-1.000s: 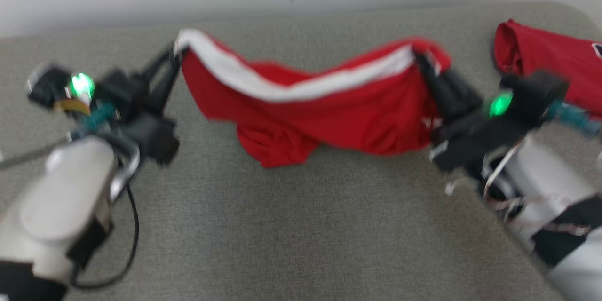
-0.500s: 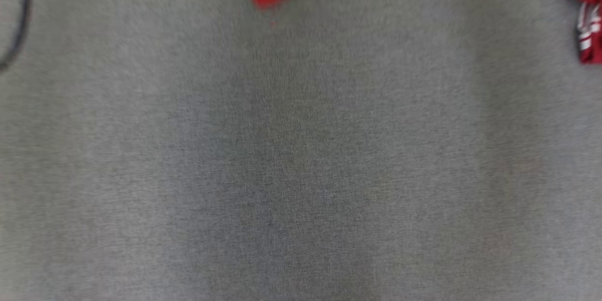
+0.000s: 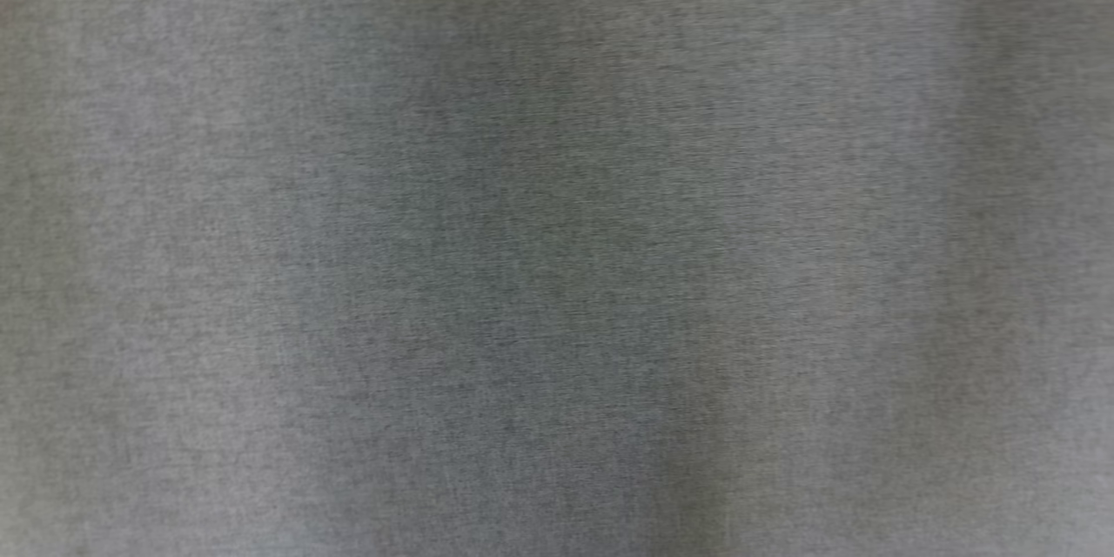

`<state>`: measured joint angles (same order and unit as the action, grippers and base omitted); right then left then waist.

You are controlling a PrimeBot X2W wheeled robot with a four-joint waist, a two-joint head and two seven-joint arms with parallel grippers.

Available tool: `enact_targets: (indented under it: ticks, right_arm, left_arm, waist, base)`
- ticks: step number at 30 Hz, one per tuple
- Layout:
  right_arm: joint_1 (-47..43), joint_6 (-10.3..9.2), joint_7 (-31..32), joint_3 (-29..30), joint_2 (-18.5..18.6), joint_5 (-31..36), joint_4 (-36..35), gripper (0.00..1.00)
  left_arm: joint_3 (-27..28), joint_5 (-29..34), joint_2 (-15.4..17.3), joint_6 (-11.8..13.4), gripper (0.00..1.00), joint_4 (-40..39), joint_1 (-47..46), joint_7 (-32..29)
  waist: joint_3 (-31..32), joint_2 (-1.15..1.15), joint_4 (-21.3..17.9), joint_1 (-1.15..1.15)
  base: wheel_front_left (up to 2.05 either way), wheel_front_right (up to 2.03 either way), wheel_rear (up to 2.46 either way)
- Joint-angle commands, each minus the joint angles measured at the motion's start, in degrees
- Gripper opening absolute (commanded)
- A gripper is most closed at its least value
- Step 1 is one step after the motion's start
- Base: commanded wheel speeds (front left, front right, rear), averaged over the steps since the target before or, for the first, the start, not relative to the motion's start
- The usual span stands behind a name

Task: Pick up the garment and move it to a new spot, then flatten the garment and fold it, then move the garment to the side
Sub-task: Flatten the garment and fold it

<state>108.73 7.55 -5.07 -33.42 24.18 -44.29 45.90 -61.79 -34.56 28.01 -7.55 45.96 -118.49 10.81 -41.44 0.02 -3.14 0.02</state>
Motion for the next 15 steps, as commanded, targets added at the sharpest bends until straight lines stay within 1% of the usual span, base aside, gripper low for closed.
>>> enact_targets:
  ticks: [1,6,10,15]
  right_arm:
    - [1.0,-0.16,-0.6,-0.6,-0.3,-0.2,0.6,0.0]
    - [0.9,-0.16,-1.9,-2.9,-0.9,-2.0,3.2,0.0]
    - [-0.6,-0.16,-3.6,-5.3,-1.1,-3.5,3.8,0.0]
    - [-5.1,-0.16,-5.7,-9.0,-0.3,-6.7,1.3,0.0]
  left_arm:
    - [-0.3,-1.0,-0.2,0.2,0.0,0.6,-1.2,0.8]
    - [-2.7,-3.1,-0.4,0.1,0.0,2.8,-1.1,2.4]
    - [-3.9,-4.3,-0.5,0.1,0.0,3.4,0.5,3.6]
    - [-2.4,-5.1,-0.4,0.5,0.0,1.0,5.5,4.4]
  waist:
    - [-0.8,-0.02,0.9,-0.02]
    - [-1.5,-0.02,1.6,-0.02]
    - [-1.5,-0.02,1.8,-0.02]
    - [0.7,-0.02,1.3,-0.02]
  base:
    - [0.0,0.0,0.0]
    - [0.0,0.0,0.0]
    - [0.0,0.0,0.0]
    - [0.0,0.0,0.0]
